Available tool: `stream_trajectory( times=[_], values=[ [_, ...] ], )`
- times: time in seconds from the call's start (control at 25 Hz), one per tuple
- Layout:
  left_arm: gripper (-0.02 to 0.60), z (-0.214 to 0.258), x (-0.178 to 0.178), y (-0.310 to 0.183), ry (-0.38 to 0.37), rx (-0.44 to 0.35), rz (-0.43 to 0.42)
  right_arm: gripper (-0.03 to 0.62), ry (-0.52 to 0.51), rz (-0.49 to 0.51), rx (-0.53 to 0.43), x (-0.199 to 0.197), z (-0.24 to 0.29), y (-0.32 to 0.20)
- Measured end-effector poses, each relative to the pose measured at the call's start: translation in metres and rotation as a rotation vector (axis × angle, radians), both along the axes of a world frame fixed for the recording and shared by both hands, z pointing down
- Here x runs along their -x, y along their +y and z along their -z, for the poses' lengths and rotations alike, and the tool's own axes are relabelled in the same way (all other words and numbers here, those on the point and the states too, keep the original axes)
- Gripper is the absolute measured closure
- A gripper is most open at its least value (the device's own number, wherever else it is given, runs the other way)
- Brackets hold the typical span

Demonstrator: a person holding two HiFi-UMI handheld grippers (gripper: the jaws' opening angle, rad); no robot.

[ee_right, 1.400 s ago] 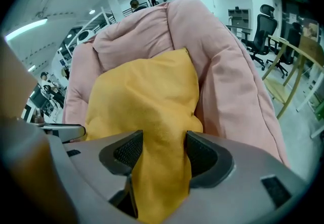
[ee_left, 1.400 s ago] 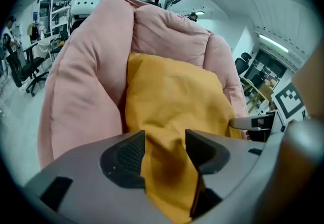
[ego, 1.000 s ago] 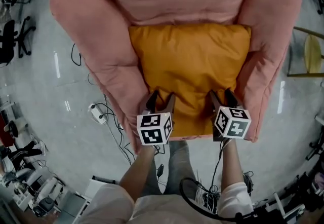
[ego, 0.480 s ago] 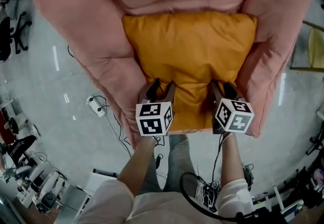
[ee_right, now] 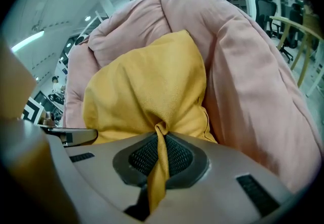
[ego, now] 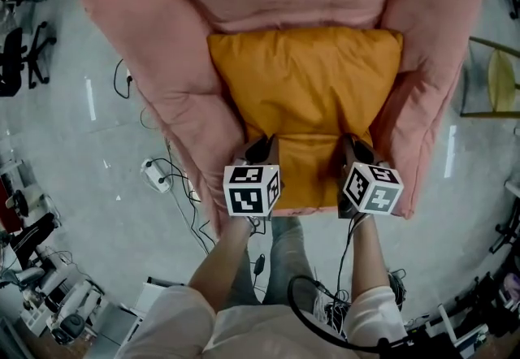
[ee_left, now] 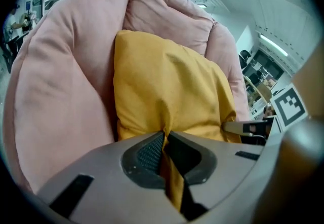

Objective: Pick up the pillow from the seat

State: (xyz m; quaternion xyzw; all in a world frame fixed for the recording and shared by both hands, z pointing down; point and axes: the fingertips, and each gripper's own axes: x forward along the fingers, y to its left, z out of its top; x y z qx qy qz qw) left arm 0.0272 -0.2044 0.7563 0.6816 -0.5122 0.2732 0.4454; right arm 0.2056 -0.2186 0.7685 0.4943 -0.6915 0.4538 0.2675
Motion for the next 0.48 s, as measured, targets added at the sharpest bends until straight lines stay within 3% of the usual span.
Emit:
stream_trajectory(
  times=[0.48],
  values=[
    [0.560,0.087,-0.005,0.026,0.077,-0.115,0.010,0.559,0.013,-0.044,-0.128,-0.008,0.090,0.022]
  ],
)
